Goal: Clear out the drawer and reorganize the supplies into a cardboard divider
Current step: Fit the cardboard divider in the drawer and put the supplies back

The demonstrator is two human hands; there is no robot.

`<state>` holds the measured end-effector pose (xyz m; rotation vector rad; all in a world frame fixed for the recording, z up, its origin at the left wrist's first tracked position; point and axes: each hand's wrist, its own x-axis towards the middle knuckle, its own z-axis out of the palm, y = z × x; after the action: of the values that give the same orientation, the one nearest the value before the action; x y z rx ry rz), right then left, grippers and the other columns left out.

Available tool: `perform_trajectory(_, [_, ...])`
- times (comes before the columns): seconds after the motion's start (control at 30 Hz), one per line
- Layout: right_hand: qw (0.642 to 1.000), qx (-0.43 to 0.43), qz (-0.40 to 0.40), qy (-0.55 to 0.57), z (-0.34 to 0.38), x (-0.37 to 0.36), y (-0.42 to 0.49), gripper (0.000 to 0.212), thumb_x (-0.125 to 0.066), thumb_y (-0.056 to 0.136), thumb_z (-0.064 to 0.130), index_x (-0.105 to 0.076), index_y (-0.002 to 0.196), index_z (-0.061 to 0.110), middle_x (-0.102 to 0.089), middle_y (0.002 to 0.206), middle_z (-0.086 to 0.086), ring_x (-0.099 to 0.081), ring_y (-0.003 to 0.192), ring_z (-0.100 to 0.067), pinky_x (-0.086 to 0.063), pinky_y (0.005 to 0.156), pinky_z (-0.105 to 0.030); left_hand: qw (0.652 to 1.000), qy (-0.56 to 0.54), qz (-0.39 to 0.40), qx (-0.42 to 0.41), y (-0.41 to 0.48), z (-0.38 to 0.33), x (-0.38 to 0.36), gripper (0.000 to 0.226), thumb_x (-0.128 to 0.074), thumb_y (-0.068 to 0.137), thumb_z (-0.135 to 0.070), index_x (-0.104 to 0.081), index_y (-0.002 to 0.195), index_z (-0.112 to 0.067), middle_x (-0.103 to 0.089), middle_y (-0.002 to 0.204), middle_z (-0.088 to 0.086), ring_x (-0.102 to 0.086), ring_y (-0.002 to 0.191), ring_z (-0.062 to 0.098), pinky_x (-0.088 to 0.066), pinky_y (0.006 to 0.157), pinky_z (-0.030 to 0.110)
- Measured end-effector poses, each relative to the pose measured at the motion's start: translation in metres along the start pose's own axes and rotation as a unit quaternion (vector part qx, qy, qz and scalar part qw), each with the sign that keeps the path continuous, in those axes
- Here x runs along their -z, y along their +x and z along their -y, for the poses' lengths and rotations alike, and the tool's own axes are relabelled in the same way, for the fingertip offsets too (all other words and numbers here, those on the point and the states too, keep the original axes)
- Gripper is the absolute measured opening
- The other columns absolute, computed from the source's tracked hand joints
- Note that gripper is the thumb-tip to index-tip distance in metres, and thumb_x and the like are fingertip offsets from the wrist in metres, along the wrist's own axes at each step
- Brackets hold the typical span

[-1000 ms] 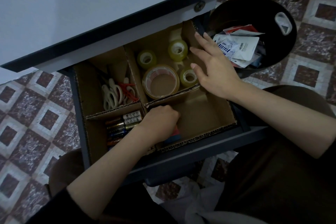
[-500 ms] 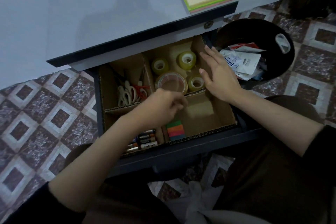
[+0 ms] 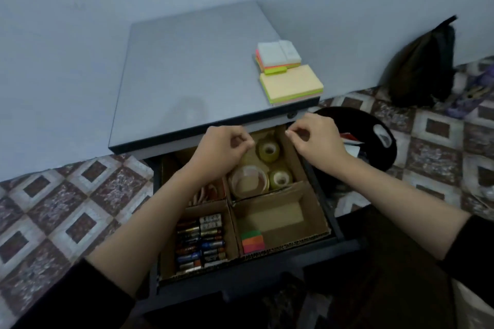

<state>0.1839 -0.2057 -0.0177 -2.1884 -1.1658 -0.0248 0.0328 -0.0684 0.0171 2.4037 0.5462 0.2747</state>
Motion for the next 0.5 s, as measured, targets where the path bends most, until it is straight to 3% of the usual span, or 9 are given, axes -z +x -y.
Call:
perform_trajectory(0.17, [0.999, -0.015, -0.017, -0.034, 0.004, 0.037, 0.045, 0.015, -0.062, 0.086, 0.021, -0.073, 0.087, 0.009, -0.066, 0.088, -0.007, -0.059, 0.083, -0.025, -0.037, 0.067, -0.027, 0.998, 0.012, -0.06, -0.008, 0.044, -0.014, 0.01, 0.007, -0.062, 0.087, -0.017, -0.069, 0.084, -0.015, -0.067, 0.077, -0.001, -0.057, 0.067, 0.009, -0.046, 0.07, 0.023])
perform_trajectory(0.33, [0.997, -0.027, 0.007, -0.071, 0.002, 0.055, 0.083, 0.019, -0.057, 0.09, 0.018, -0.072, 0.1, 0.011, -0.069, 0.103, -0.005, -0.06, 0.093, -0.022, -0.034, 0.071, -0.023, 0.994, 0.076, -0.075, 0.014, 0.087, -0.021, 0.013, 0.033, -0.058, 0.091, -0.026, -0.061, 0.119, -0.01, -0.059, 0.123, 0.005, -0.056, 0.107, 0.018, -0.039, 0.089, 0.024])
perform_trajectory(0.43, [0.996, -0.021, 0.034, -0.08, 0.003, 0.053, 0.101, 0.022, -0.056, 0.091, 0.019, -0.07, 0.106, 0.013, -0.068, 0.106, -0.006, -0.06, 0.096, -0.021, -0.033, 0.072, -0.022, 0.995, 0.061, -0.072, 0.032, 0.105, -0.021, 0.009, 0.046, -0.057, 0.091, -0.027, -0.048, 0.133, -0.009, -0.052, 0.134, 0.007, -0.05, 0.12, 0.02, -0.036, 0.099, 0.028])
perform_trajectory(0.5, [0.996, -0.022, 0.044, -0.079, 0.004, 0.05, 0.11, 0.022, -0.057, 0.091, 0.019, -0.069, 0.109, 0.014, -0.067, 0.108, -0.006, -0.059, 0.098, -0.021, -0.034, 0.074, -0.022, 0.996, 0.004, -0.08, 0.047, 0.116, -0.019, 0.007, 0.046, -0.058, 0.091, -0.023, -0.045, 0.133, -0.01, -0.053, 0.133, 0.006, -0.05, 0.12, 0.019, -0.038, 0.096, 0.025])
